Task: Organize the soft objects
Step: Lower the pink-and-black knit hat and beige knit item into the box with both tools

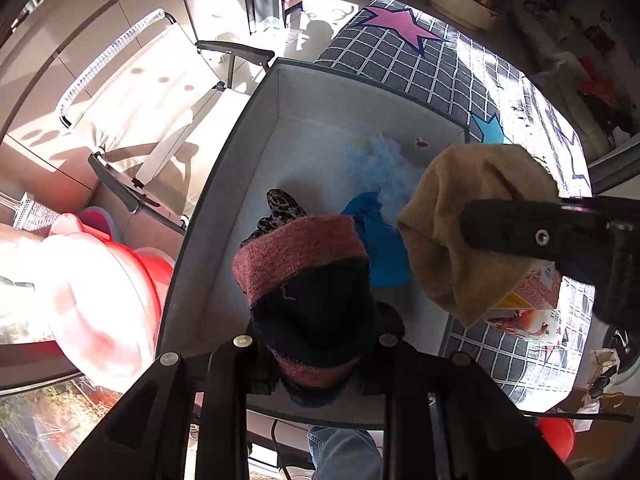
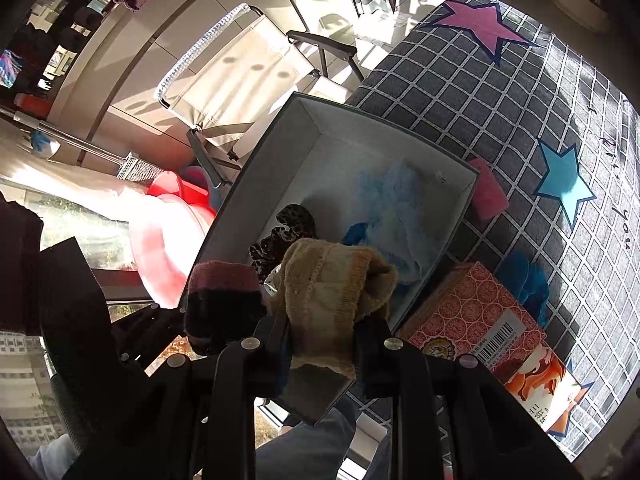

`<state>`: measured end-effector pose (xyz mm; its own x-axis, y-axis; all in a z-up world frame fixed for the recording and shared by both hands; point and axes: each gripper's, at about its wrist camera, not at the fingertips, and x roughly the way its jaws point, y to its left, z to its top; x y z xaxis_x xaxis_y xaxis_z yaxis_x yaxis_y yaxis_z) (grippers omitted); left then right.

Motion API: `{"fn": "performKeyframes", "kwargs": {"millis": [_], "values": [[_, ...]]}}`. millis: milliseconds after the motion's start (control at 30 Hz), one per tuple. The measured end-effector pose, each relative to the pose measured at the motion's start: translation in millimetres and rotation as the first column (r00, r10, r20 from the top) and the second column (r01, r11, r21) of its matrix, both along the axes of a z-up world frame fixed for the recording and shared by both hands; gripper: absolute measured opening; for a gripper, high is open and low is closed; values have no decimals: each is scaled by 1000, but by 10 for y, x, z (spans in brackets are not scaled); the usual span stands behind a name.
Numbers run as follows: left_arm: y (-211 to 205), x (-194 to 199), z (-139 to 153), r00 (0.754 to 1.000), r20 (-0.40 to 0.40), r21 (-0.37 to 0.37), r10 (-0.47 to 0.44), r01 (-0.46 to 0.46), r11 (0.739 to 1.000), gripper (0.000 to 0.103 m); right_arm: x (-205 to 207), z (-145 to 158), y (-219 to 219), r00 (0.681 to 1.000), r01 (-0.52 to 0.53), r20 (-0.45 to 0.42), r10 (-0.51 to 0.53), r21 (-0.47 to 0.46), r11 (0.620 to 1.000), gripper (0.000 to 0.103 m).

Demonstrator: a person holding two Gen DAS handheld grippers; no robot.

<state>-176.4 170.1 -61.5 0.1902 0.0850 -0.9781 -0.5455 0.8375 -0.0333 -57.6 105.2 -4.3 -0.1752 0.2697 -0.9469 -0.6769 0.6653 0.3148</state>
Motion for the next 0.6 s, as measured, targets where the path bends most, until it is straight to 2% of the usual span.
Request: {"fn": "performKeyframes", "kwargs": {"millis": [600], "values": [[9, 25, -20, 1000, -14, -6, -4, 4, 1000, 28, 31, -15, 12, 1000, 10, 3, -10, -1, 1000, 26]]}}
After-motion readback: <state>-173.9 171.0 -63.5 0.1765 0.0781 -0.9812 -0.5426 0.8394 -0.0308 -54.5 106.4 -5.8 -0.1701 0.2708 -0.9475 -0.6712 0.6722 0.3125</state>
